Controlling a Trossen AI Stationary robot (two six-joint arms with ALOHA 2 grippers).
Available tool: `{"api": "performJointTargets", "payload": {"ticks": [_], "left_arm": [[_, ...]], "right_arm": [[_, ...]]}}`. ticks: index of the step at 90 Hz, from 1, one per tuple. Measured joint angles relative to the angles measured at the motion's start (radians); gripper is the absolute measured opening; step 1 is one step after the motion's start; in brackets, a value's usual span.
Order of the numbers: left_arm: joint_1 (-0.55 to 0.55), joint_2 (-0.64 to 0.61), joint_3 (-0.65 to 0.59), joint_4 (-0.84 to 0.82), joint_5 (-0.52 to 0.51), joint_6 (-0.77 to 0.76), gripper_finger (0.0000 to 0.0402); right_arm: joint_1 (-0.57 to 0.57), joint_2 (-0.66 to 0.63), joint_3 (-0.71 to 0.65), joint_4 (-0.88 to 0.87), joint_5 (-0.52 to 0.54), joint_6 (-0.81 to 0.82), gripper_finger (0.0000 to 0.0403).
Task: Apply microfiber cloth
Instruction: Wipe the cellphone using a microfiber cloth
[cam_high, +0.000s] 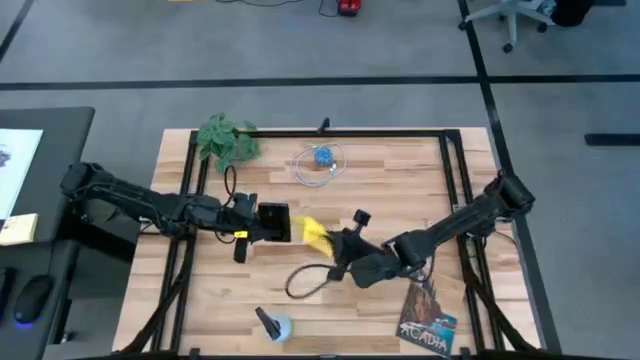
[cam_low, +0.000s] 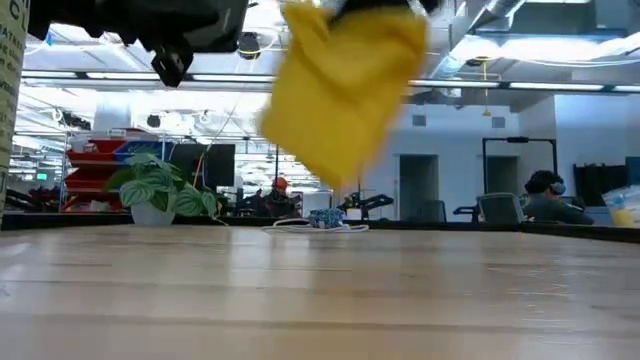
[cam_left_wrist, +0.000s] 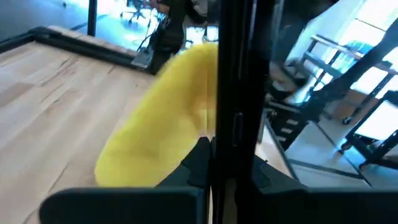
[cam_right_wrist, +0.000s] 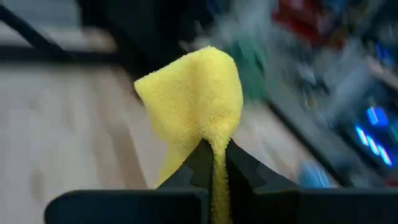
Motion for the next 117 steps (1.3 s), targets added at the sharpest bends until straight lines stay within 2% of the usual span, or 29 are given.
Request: {"api": "performJointTargets", "payload": {"ticks": [10, 20, 41, 50, 58, 78, 94, 109, 117], "left_arm": [[0.0, 0.024, 0.0, 0.03, -0.002, 0.0, 0.0011], [0.0, 0.075, 0.0, 0.071, -0.001, -0.001, 0.0011], [0.0, 0.17, 0.0, 0.157, -0.001, -0.007, 0.0011], [0.001, 0.184, 0.0, 0.166, -0.004, -0.012, 0.0011], [0.002, 0.184, 0.0, 0.155, -0.009, -0.017, 0.0011], [0.003, 0.17, -0.003, 0.139, -0.019, -0.015, 0.0011], [0.003, 0.158, -0.003, 0.146, -0.018, -0.002, 0.0011], [0.002, 0.158, -0.003, 0.142, -0.008, -0.002, 0.0011], [0.002, 0.157, 0.001, 0.14, -0.009, -0.005, 0.0011]], "right_arm": [[0.007, 0.03, 0.013, 0.325, -0.001, -0.271, 0.0004], [-0.005, 0.079, 0.062, 0.496, -0.004, -0.458, 0.0004], [-0.082, 0.202, 0.202, 0.483, 0.006, -0.594, 0.0003], [-0.11, 0.236, 0.219, 0.468, 0.059, -0.657, 0.0003], [-0.126, 0.242, 0.22, 0.395, 0.073, -0.642, 0.0003], [-0.132, 0.241, 0.222, 0.142, 0.057, -0.421, 0.0003], [-0.13, 0.241, 0.222, 0.044, -0.03, -0.322, 0.0003], [-0.129, 0.241, 0.22, 0.052, -0.041, -0.341, 0.0003], [-0.119, 0.24, 0.218, 0.103, 0.027, -0.419, 0.0003]]}}
